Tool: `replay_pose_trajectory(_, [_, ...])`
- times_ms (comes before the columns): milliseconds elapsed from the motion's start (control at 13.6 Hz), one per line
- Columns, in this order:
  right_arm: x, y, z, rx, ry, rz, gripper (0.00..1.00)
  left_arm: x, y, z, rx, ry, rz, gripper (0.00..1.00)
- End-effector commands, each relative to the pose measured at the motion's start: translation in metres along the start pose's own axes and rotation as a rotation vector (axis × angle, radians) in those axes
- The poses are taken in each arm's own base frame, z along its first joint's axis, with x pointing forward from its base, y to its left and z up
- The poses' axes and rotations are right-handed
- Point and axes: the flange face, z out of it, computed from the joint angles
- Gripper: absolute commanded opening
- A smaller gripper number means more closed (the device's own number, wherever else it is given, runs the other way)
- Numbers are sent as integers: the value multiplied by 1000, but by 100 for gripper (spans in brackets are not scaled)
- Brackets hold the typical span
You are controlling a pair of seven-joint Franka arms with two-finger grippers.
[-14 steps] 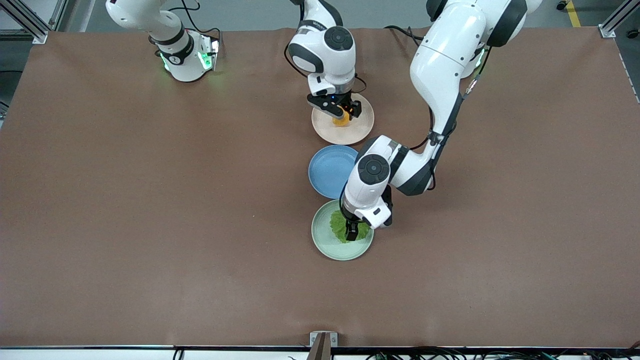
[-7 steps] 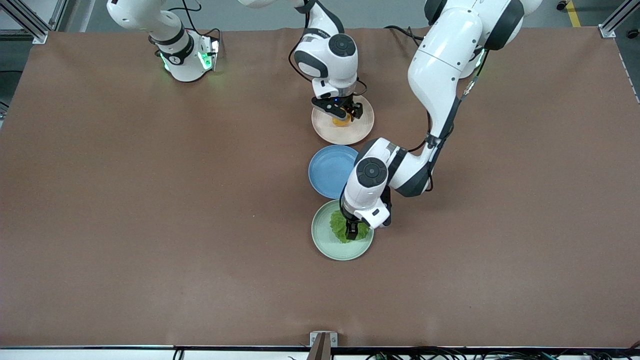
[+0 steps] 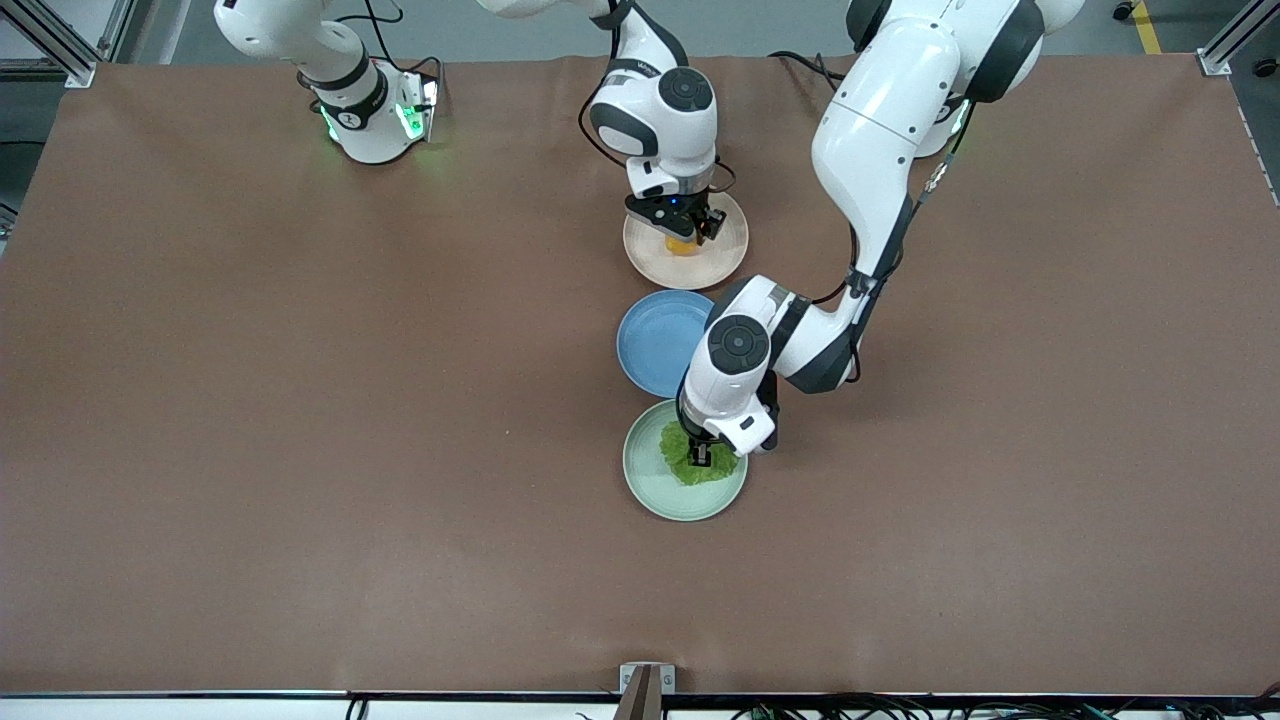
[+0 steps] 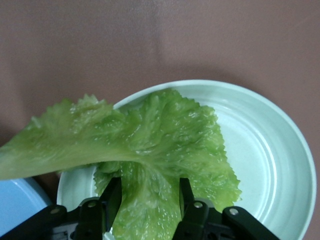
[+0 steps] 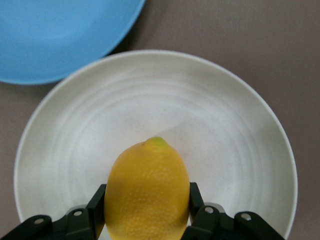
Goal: Pick lemon and lettuce from plates
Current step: 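Close the right gripper on the lemon while the left gripper grasps the lettuce, then lift the lemon and lettuce off their plates with both grippers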
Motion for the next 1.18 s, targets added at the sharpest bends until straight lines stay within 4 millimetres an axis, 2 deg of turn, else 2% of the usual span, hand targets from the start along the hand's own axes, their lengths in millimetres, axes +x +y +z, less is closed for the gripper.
replay_pose_trajectory(0, [36,-11,-39,-10,15,8,3,-7,0,1,1,-21,-4,30])
replay_pose_trajectory(221, [91,-6,-110,-49,11,-72,3,-6,2,-2,-3,-24,-5,12])
replay_pose_trajectory(368, [145,7,-154,-69,5,-118,3,-6,3,-4,-6,-25,-5,7])
replay_pose_trajectory(442, [177,19,-171,-73,1,-136,3,-6,3,-6,-7,-26,-7,5])
replay_pose_trajectory(516, [205,31,-179,-67,-2,-161,3,-7,4,-8,-10,-27,-7,2])
replay_pose_trajectory(663, [276,63,-182,-65,-6,-228,3,-6,7,-14,-18,-32,-9,1])
replay_pose_trajectory(811, [348,101,-180,-72,-19,-323,3,-5,13,-29,-36,-41,-15,1])
replay_pose_trajectory(958, [413,149,-175,-73,-37,-401,4,-7,20,-59,-63,-56,-15,1])
replay_pose_trajectory(1105, [458,201,-157,-72,-50,-483,4,-8,29,-101,-97,-76,-19,1])
